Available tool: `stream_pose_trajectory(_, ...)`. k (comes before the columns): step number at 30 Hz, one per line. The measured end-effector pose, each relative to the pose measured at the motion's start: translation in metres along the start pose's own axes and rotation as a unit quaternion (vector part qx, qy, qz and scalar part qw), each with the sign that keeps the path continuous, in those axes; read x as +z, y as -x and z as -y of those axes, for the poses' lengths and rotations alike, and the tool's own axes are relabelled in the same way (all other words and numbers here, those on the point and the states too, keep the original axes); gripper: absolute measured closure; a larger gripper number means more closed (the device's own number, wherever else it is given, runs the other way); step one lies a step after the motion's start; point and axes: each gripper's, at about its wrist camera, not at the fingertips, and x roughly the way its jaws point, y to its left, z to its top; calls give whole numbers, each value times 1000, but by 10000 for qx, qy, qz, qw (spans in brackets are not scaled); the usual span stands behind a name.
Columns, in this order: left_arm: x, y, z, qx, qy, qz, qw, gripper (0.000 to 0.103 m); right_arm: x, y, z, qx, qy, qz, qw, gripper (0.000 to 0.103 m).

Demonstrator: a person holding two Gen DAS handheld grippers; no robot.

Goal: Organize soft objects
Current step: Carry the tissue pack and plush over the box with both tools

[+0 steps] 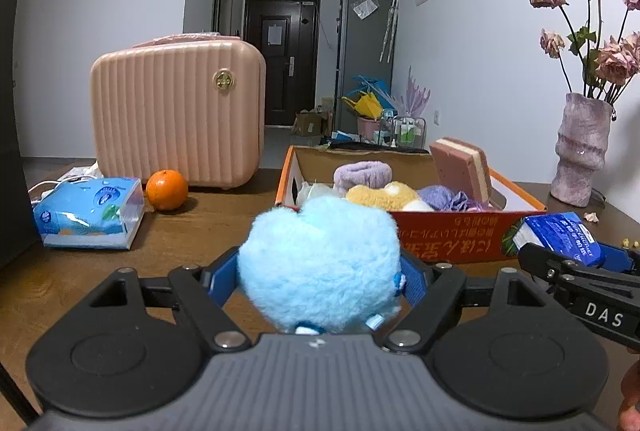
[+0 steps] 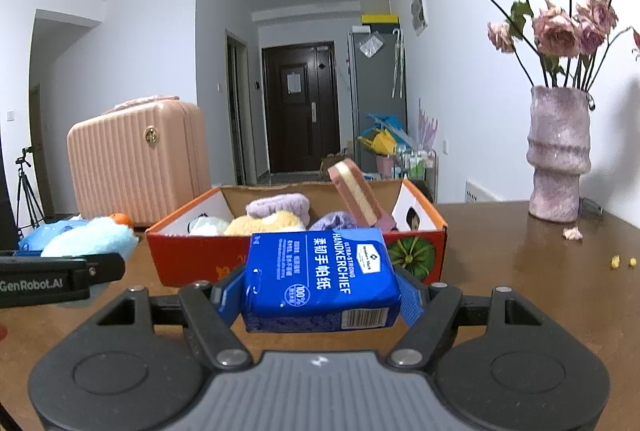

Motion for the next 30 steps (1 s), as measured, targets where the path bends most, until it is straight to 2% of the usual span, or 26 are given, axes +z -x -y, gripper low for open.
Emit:
stream_pose_trajectory(13, 25, -24, 6, 47, 125, 282, 9995, 23, 14, -34, 0, 20, 29, 227, 9997, 30)
stream_pose_trajectory(30, 51, -75, 5, -22, 307, 372, 9988, 23, 32, -92, -6, 87, 107, 343, 9993, 30)
